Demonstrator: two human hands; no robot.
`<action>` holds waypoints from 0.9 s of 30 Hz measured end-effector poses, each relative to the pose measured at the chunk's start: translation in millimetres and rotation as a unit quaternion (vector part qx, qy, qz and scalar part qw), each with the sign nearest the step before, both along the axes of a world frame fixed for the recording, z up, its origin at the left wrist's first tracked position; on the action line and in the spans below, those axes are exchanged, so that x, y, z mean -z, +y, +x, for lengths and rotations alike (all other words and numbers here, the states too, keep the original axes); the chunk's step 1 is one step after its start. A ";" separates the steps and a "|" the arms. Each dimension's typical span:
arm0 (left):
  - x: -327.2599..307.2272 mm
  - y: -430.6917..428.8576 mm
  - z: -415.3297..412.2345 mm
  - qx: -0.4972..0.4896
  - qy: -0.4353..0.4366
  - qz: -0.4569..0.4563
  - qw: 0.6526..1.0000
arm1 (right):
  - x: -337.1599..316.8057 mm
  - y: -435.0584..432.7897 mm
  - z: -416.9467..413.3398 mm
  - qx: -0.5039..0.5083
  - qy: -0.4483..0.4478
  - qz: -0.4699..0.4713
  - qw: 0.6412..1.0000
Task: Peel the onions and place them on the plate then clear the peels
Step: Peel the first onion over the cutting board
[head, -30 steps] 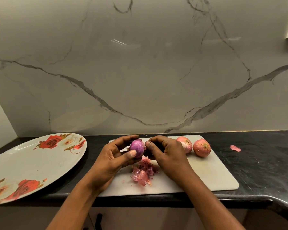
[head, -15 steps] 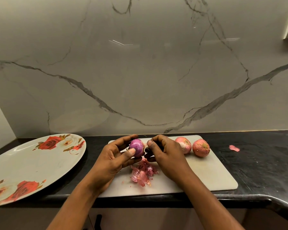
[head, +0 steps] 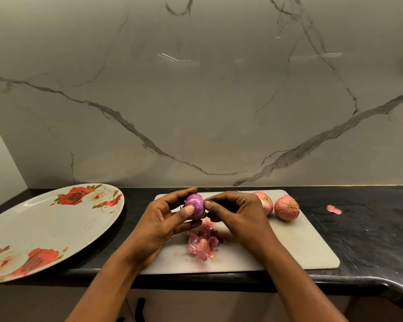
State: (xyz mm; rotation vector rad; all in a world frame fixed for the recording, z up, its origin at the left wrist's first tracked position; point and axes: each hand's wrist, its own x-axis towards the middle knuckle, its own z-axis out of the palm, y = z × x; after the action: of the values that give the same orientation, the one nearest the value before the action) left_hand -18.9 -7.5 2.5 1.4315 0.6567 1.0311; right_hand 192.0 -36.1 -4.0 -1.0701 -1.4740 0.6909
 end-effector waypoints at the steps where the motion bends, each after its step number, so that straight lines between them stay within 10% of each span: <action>1: 0.0 -0.8 0.7 -0.003 0.004 0.005 1.000 | 0.7 0.3 0.0 0.002 -0.003 0.003 1.000; 27: 2.2 0.4 -3.8 0.010 -0.014 0.001 1.000 | -1.9 -5.4 -2.3 0.001 -0.036 0.009 0.999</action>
State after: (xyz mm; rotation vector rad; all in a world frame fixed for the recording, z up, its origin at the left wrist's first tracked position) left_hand -22.7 -7.1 0.3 1.4204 0.6192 1.0349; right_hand 189.7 -41.6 -2.1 -1.0923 -1.5387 0.6432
